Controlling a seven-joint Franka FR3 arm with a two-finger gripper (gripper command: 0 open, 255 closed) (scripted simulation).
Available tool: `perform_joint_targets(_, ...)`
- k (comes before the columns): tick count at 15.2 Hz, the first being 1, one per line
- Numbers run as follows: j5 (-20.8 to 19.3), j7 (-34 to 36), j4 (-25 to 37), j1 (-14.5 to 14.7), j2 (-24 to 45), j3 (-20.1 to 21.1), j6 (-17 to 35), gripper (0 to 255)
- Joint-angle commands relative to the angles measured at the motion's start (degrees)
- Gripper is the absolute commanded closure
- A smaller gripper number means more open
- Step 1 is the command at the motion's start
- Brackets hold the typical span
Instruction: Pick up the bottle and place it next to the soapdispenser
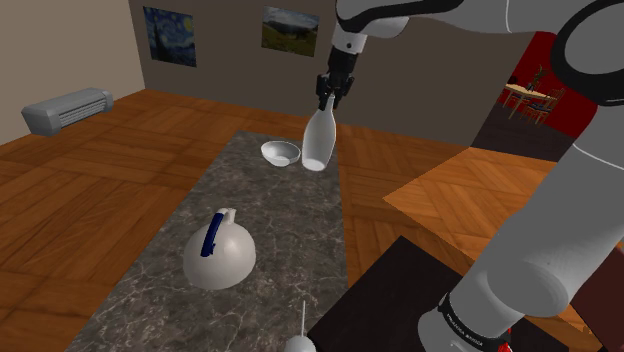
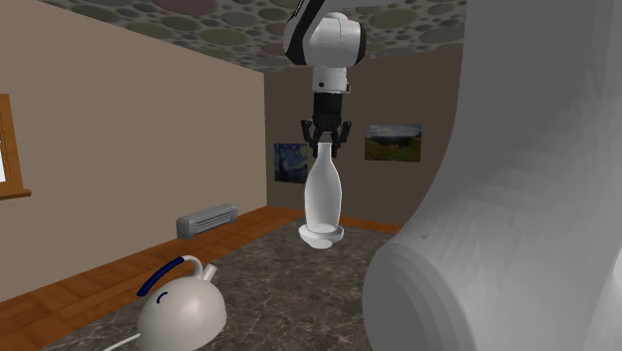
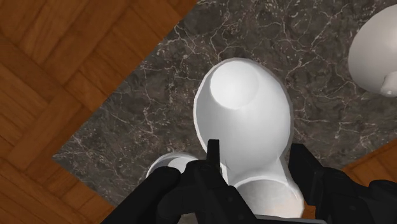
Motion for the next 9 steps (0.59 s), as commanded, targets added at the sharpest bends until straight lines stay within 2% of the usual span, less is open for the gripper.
perform_joint_targets(1, 0.0, 0.1, 1.4, 0.0, -0.2, 0.0, -1.5, 255)
perform_joint_targets(9, 0.0, 0.1, 8.4, 0.0, 0.5, 0.0, -7.9, 255)
